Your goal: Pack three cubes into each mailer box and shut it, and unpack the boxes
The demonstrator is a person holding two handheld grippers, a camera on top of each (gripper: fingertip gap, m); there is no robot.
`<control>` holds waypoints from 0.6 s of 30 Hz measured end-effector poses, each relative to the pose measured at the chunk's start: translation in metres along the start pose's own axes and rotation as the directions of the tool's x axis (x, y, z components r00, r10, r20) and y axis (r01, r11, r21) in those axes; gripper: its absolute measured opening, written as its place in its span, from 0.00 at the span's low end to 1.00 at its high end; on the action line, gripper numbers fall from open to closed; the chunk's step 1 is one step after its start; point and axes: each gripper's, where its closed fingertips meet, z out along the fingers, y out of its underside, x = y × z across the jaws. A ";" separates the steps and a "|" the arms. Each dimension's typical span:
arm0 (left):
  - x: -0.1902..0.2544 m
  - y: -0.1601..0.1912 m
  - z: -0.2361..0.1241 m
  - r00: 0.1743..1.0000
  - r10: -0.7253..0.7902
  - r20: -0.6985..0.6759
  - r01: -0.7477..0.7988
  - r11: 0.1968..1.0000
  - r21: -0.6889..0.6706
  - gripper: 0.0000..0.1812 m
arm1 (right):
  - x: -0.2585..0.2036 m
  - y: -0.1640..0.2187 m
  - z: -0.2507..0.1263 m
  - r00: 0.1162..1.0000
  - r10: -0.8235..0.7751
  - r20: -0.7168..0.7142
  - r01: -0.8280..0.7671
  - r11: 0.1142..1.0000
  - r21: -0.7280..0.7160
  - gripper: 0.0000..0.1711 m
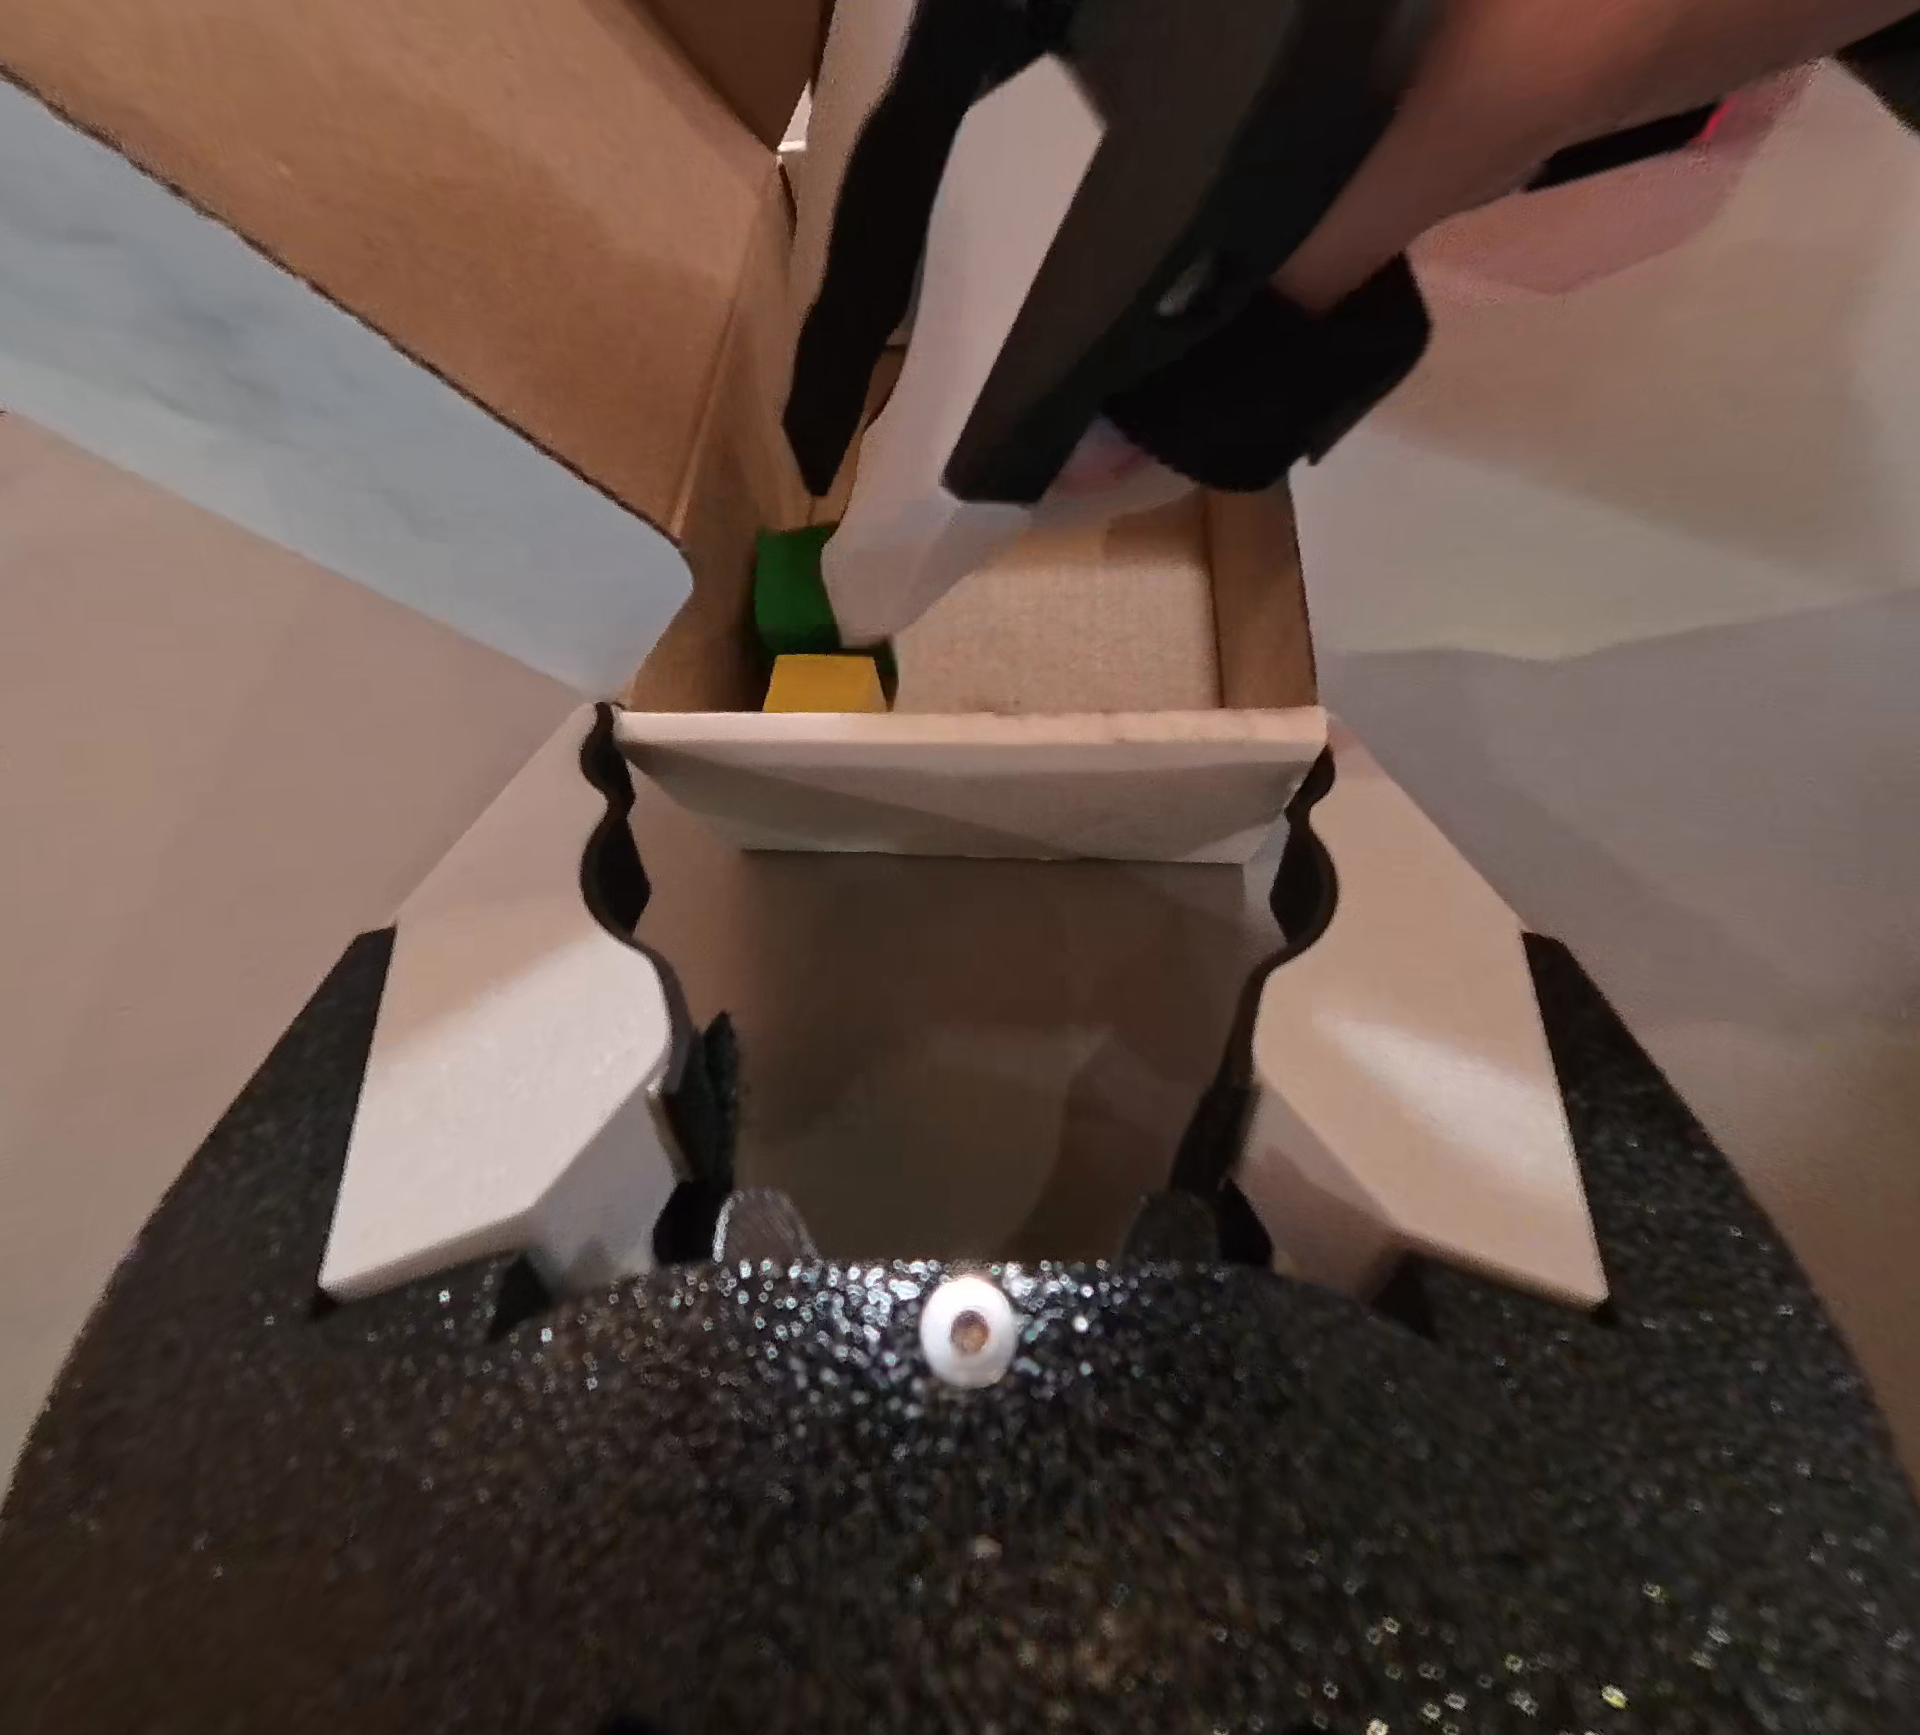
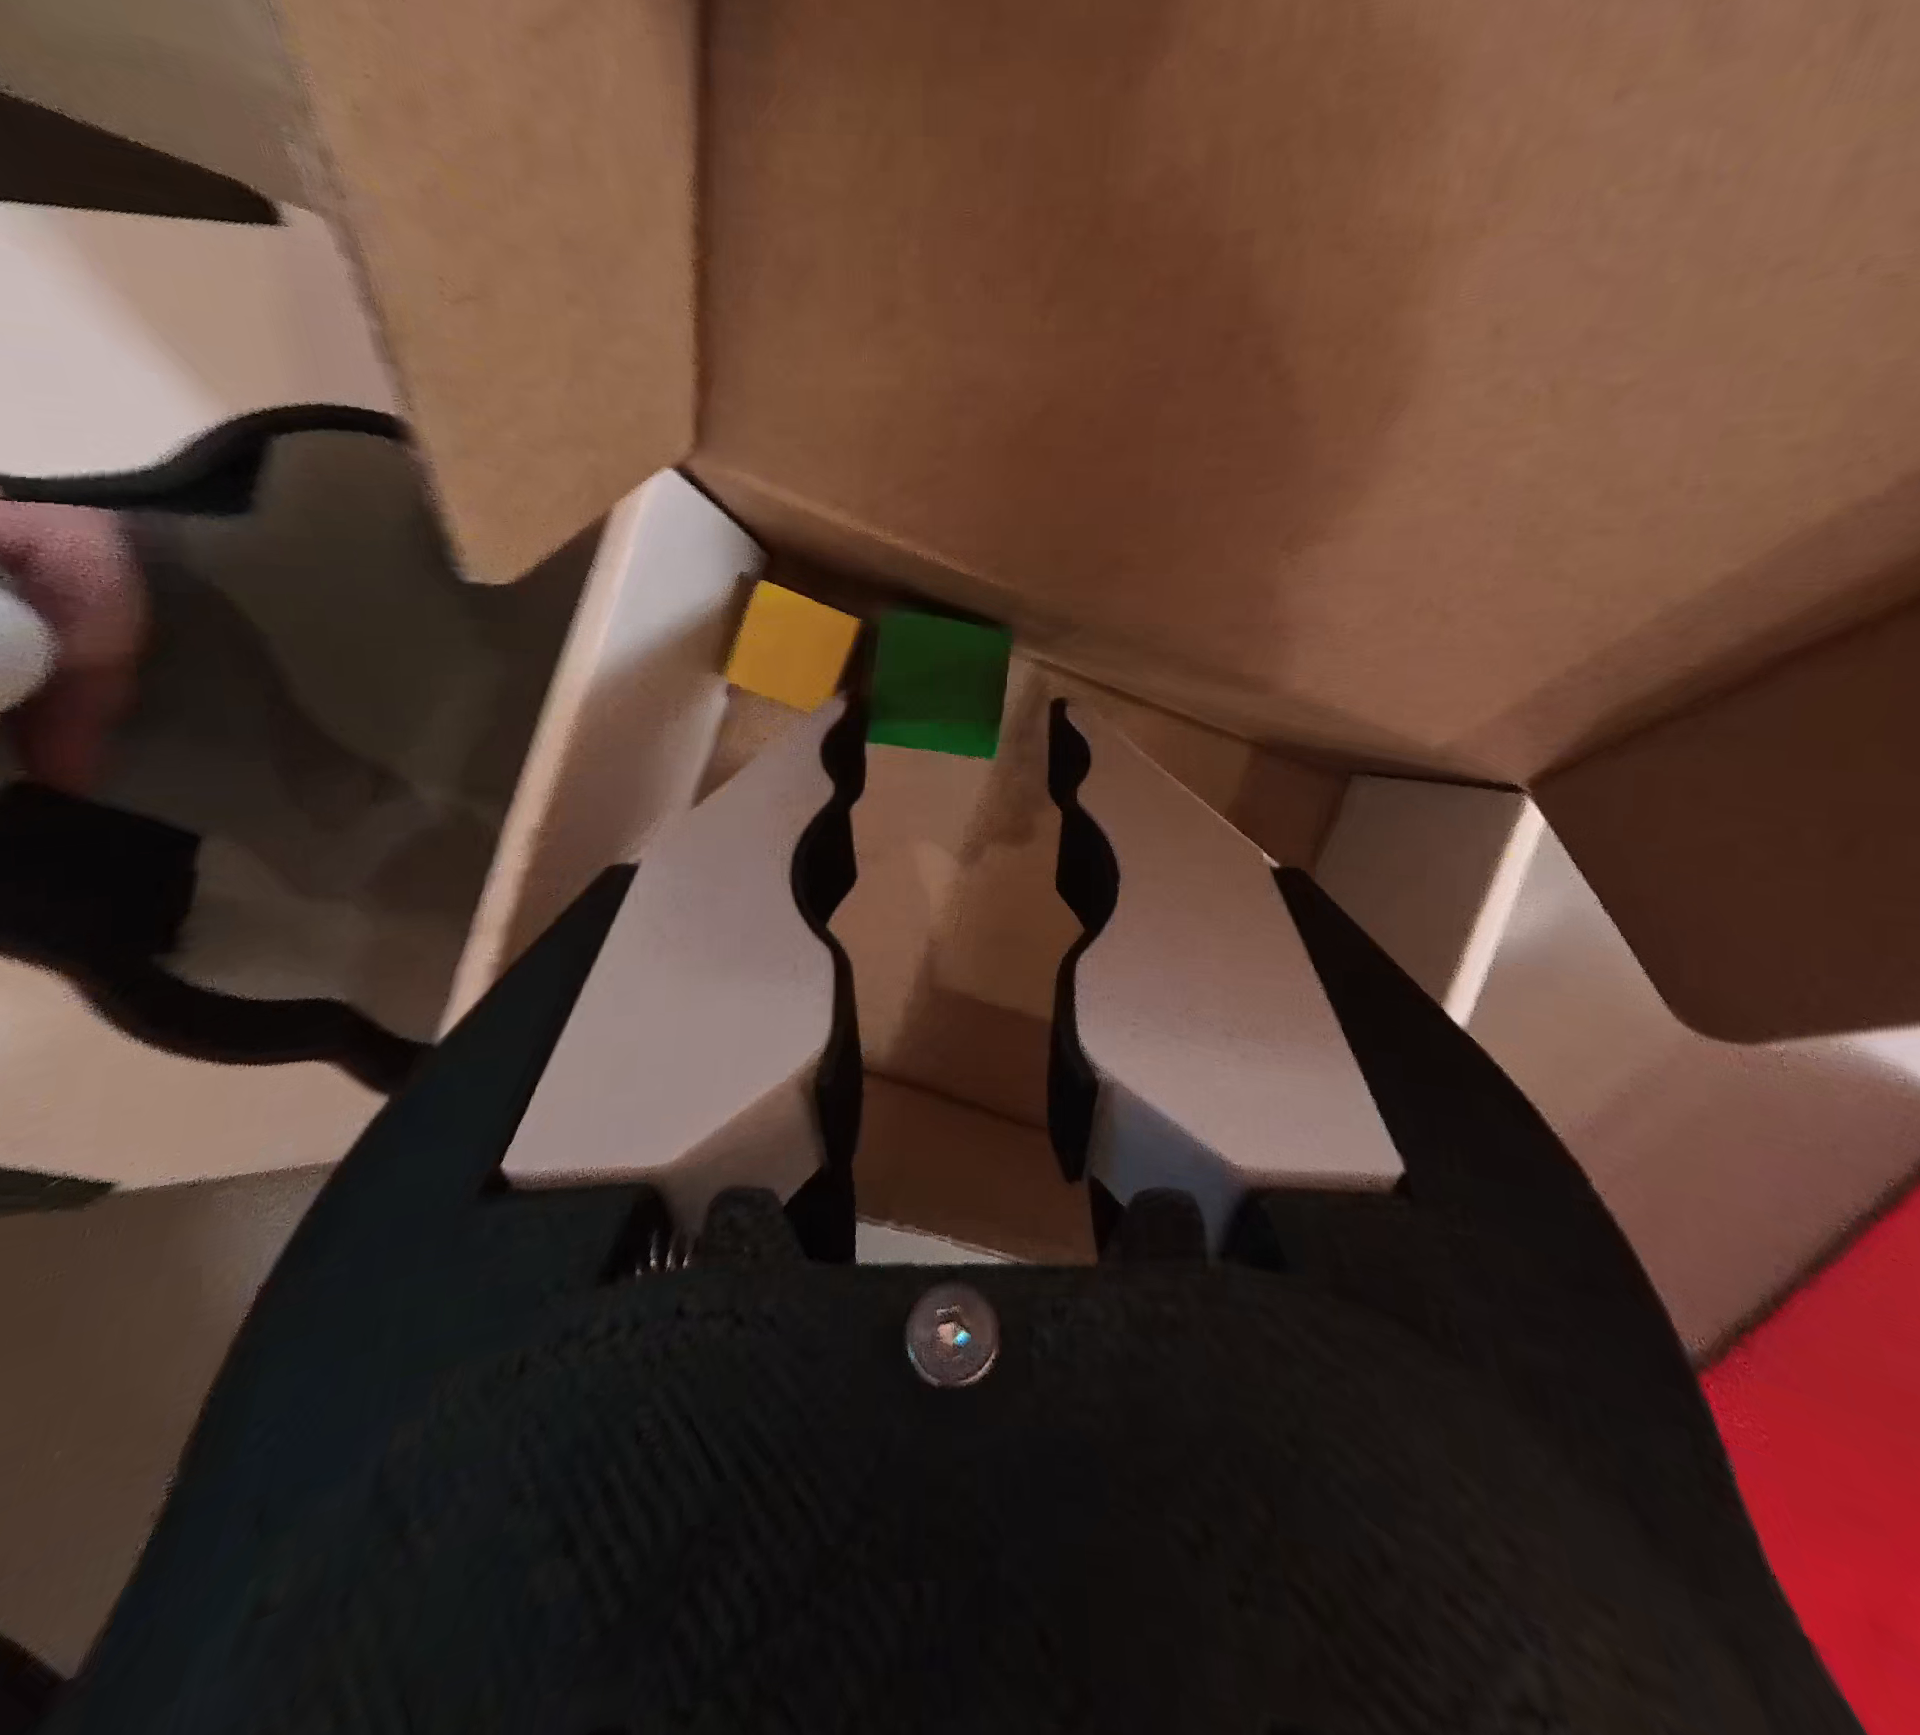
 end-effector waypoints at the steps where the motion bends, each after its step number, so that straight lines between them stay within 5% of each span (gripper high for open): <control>1: 0.000 0.000 0.000 1.000 0.000 0.000 0.000 1.000 0.000 0.68 | 0.006 0.003 0.001 0.999 -0.001 -0.034 0.000 1.000 -0.019 0.20; 11: 0.000 0.000 0.000 1.000 0.001 0.000 -0.001 1.000 0.000 0.68 | 0.013 0.007 0.006 1.000 0.002 0.019 -0.002 1.000 -0.020 0.24; 14: 0.000 0.000 0.000 1.000 0.000 0.000 0.000 1.000 0.000 0.68 | 0.011 0.010 0.009 0.998 0.015 0.056 -0.013 0.999 -0.035 0.15; 18: 0.000 0.000 0.000 1.000 0.001 -0.001 -0.001 1.000 0.000 0.68 | 0.008 0.005 -0.028 1.000 0.020 0.012 -0.021 0.997 0.072 0.15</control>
